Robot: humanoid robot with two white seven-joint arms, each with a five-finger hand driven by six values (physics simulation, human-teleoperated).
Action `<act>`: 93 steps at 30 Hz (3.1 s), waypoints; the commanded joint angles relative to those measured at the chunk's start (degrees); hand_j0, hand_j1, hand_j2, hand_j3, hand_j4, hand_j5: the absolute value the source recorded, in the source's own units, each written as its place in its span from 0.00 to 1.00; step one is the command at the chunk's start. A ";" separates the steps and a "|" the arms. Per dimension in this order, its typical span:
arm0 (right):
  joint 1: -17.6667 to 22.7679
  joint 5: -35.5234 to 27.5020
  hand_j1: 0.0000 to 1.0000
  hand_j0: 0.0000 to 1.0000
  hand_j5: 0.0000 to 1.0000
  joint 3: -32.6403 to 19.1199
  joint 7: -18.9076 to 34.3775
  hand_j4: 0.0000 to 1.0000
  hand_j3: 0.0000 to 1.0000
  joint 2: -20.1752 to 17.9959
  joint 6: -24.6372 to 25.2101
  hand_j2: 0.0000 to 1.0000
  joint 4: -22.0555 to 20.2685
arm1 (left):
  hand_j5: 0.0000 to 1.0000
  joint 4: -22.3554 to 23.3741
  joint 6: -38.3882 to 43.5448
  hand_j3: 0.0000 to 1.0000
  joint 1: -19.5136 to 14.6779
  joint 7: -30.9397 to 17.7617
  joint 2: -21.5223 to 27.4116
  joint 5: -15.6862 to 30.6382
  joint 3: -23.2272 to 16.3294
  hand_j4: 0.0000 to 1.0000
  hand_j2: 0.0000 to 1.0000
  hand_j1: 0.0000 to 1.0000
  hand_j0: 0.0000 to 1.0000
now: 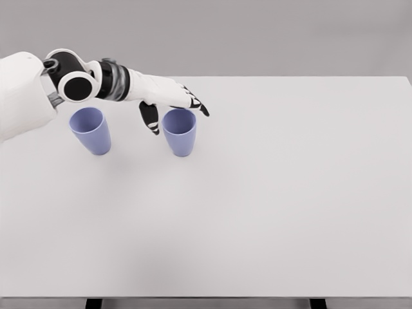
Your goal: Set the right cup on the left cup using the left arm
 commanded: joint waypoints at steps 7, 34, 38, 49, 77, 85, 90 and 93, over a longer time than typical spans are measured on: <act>0.00 -0.02 1.00 1.00 1.00 0.00 0.01 1.00 1.00 0.00 0.02 1.00 0.00 | 0.97 1.31 0.11 0.97 0.09 0.02 -1.22 -0.05 -0.02 0.97 0.97 0.97 0.97; 0.00 -0.02 1.00 1.00 1.00 0.00 0.01 1.00 1.00 0.00 0.02 1.00 0.00 | 0.76 2.28 0.03 0.76 1.06 0.02 -1.75 -0.93 -0.02 0.76 0.76 0.76 0.76; 0.00 0.07 1.00 1.00 1.00 0.00 0.01 1.00 1.00 0.00 -0.07 1.00 0.00 | 0.73 2.19 -0.06 0.73 0.88 0.02 -1.58 -0.84 -0.02 0.73 0.73 0.73 0.73; 0.00 0.07 1.00 1.00 1.00 0.00 0.01 1.00 1.00 0.00 0.02 1.00 0.00 | 0.70 1.49 -0.33 0.70 0.26 0.02 -0.96 -0.49 0.07 0.70 0.70 0.70 0.70; 0.00 -0.02 1.00 1.00 1.00 0.00 0.01 1.00 1.00 0.00 0.02 1.00 0.00 | 0.70 -8.80 -0.68 0.70 -4.31 0.02 12.40 3.11 0.68 0.70 0.70 0.70 0.70; 0.00 -0.02 1.00 1.00 1.00 0.00 0.01 1.00 1.00 0.00 0.02 1.00 0.00 | 0.70 -9.33 -0.77 0.70 -5.97 0.02 14.86 3.64 0.68 0.70 0.70 0.70 0.70; 0.00 0.07 1.00 1.00 1.00 0.00 0.01 1.00 1.00 0.00 0.02 1.00 0.00 | 0.71 -9.68 -0.85 0.71 -6.68 0.02 16.62 4.52 0.59 0.71 0.71 0.71 0.71; 0.00 -0.02 1.00 1.00 1.00 0.00 0.01 1.00 1.00 0.00 0.02 1.00 0.00 | 0.71 -10.47 -0.85 0.71 -7.20 0.02 18.90 4.96 0.68 0.71 0.71 0.71 0.71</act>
